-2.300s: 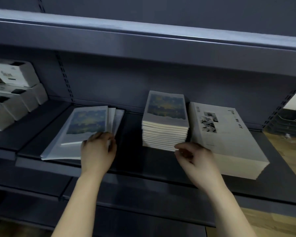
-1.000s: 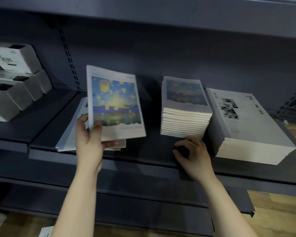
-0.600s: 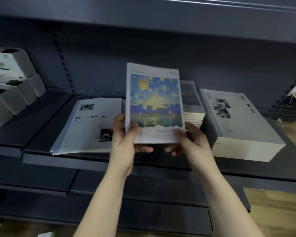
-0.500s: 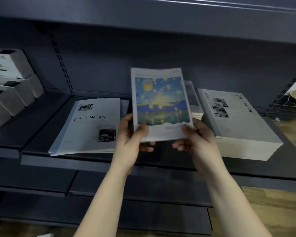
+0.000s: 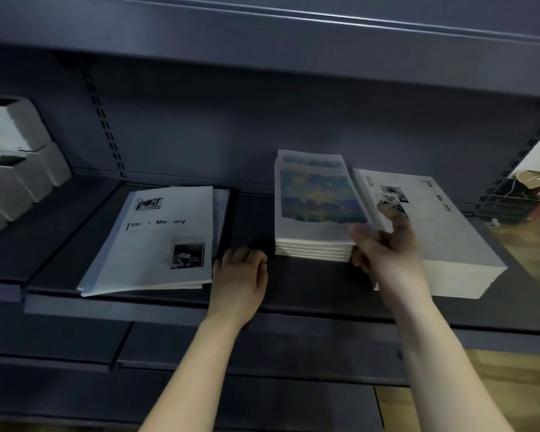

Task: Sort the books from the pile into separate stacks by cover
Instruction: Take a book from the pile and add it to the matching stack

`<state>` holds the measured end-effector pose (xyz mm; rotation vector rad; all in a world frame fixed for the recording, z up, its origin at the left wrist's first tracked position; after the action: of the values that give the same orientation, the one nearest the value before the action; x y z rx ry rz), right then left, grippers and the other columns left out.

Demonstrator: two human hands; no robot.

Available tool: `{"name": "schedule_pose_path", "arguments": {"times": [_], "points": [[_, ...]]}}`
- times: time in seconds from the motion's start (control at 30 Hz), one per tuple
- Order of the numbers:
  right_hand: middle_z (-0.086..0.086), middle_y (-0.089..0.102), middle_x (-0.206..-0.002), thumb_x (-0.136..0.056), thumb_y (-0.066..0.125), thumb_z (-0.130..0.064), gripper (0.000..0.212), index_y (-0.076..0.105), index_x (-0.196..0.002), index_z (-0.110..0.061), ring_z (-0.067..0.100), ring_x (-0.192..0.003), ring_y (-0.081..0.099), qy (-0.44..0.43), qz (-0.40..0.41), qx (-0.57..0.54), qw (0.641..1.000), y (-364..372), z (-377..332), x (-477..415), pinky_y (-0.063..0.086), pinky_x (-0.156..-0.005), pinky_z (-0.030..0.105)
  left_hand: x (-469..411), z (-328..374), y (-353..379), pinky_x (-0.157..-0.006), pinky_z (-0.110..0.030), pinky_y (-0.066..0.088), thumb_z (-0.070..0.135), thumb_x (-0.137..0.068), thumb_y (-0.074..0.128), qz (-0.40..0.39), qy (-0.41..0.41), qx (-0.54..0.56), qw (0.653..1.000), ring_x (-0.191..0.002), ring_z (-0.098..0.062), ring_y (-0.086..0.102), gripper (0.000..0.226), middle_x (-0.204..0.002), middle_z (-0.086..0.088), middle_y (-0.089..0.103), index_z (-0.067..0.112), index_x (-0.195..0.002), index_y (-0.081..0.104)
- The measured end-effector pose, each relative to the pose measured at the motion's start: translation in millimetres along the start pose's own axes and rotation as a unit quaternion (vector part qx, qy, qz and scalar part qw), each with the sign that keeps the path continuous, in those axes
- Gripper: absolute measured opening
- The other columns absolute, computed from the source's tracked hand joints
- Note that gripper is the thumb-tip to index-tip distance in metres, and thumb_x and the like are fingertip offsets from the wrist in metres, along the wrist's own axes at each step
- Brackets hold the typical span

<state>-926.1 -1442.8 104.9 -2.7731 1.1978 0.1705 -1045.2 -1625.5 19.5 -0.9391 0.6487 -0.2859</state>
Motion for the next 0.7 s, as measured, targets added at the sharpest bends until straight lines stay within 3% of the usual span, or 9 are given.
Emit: {"name": "schedule_pose_path", "arguments": {"times": [0.07, 0.17, 0.27, 0.4, 0.5, 0.7], "points": [[-0.004, 0.061, -0.102, -0.073, 0.078, -0.026, 0.053, 0.049, -0.118, -0.031, 0.002, -0.075, 0.058, -0.047, -0.009, 0.133, 0.99, -3, -1, 2, 0.044, -0.064, 0.016, 1, 0, 3, -0.077, -0.034, 0.034, 0.02, -0.091, 0.053, 0.011, 0.005, -0.01, 1.0, -0.094, -0.025, 0.051, 0.015, -0.102, -0.001, 0.058, 0.018, -0.1, 0.063], [-0.007, 0.052, -0.111, -0.063, 0.082, -0.039, 0.063, 0.056, -0.12, -0.032, 0.006, -0.083, 0.056, -0.098, -0.019, 0.301, 0.948, -1, -1, 5, 0.045, -0.075, 0.019, 2, -2, 6, -0.077, -0.035, 0.037, 0.02, -0.088, 0.055, 0.018, 0.001, -0.019, 1.0, -0.091, -0.024, 0.052, 0.012, -0.1, -0.001, 0.058, 0.018, -0.096, 0.064], [-0.007, 0.05, -0.109, -0.063, 0.082, -0.041, 0.06, 0.059, -0.117, -0.028, 0.018, -0.095, 0.059, -0.143, 0.001, 0.314, 0.939, 1, -2, 5, 0.049, -0.088, 0.032, 3, -3, 6, -0.076, -0.035, 0.038, 0.02, -0.087, 0.057, 0.025, 0.002, -0.021, 0.999, -0.089, -0.023, 0.052, 0.009, -0.097, -0.001, 0.058, 0.018, -0.092, 0.064], [-0.003, 0.055, -0.102, -0.065, 0.081, -0.041, 0.047, 0.06, -0.104, -0.026, 0.017, -0.093, 0.055, -0.186, 0.015, 0.336, 0.923, 5, -3, -1, 0.034, -0.076, 0.015, 4, -4, 7, -0.075, -0.034, 0.038, 0.021, -0.086, 0.057, 0.028, -0.003, -0.027, 0.999, -0.087, -0.022, 0.051, 0.008, -0.096, 0.001, 0.058, 0.019, -0.089, 0.064], [-0.006, 0.051, -0.1, -0.068, 0.08, -0.037, 0.043, 0.061, -0.104, -0.025, 0.023, -0.095, 0.056, -0.201, 0.03, 0.345, 0.916, 9, -2, -8, 0.027, -0.072, 0.012, 4, -5, 8, -0.075, -0.032, 0.036, 0.021, -0.086, 0.057, 0.031, -0.006, -0.023, 0.999, -0.087, -0.021, 0.051, 0.008, -0.096, 0.001, 0.058, 0.019, -0.089, 0.064], [-0.002, 0.058, -0.114, -0.075, 0.073, -0.04, 0.045, 0.061, -0.115, -0.022, 0.018, -0.102, 0.056, -0.203, 0.001, 0.331, 0.922, 11, 2, -21, 0.036, -0.081, 0.018, 4, -5, 8, -0.075, -0.03, 0.034, 0.019, -0.084, 0.059, 0.035, -0.005, -0.016, 0.999, -0.086, -0.02, 0.051, 0.006, -0.094, 0.002, 0.057, 0.02, -0.087, 0.064]]}}
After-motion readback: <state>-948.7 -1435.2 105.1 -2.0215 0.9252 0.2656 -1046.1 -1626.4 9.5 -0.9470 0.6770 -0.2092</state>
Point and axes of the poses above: each hand's wrist, its own x-axis away from the middle knuckle, its own y-axis out of the palm, z = x × y, the point moved 4 cm from there along -x, towards the middle knuckle
